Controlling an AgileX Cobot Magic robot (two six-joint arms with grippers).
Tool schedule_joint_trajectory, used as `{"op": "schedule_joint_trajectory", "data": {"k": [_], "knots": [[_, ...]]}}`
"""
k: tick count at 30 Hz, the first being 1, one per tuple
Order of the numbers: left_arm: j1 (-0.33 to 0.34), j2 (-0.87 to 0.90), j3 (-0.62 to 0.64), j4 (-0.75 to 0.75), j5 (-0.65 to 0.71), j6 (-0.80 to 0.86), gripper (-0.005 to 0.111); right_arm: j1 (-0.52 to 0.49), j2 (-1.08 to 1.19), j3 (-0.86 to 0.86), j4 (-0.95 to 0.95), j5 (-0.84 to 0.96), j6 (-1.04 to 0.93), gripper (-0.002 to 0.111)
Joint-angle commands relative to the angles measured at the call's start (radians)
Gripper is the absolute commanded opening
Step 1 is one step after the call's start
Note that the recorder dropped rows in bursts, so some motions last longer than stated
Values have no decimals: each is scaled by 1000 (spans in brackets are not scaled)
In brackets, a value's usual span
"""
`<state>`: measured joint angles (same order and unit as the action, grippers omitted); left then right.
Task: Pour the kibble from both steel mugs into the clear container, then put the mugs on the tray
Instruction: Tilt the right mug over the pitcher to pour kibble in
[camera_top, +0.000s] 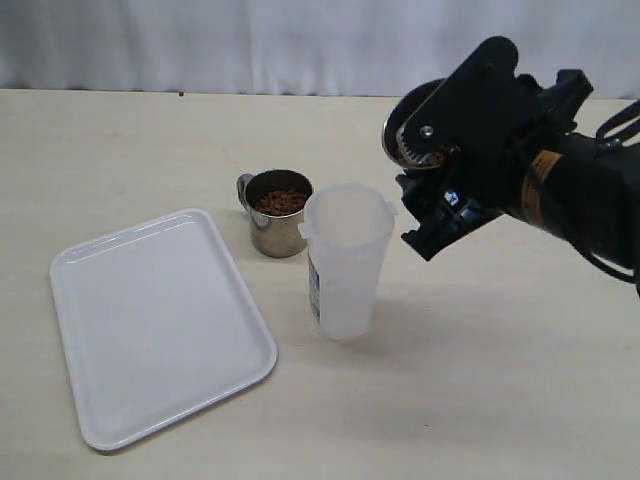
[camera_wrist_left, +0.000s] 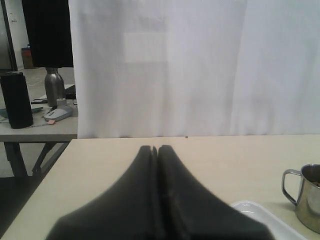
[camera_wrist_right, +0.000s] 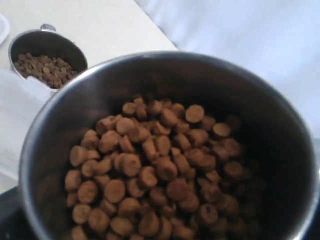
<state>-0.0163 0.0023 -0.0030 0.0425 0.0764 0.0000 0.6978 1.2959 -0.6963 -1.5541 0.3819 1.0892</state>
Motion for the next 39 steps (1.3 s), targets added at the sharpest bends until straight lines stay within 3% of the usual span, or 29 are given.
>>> {"op": "schedule_joint_trajectory", "data": {"k": [1, 10, 17, 39], "knots": [[-7, -2, 3, -2, -7, 0, 0, 15, 20, -57, -68, 10, -24, 5], [-7, -2, 3, -2, -9, 0, 0, 15, 73, -59, -84, 8, -207, 5], [-7, -2, 3, -2, -9, 0, 0, 15, 73, -59, -84, -89, -442, 5], [-7, -2, 3, -2, -4, 0, 0, 15, 74, -59, -190, -35, -550, 5]]}}
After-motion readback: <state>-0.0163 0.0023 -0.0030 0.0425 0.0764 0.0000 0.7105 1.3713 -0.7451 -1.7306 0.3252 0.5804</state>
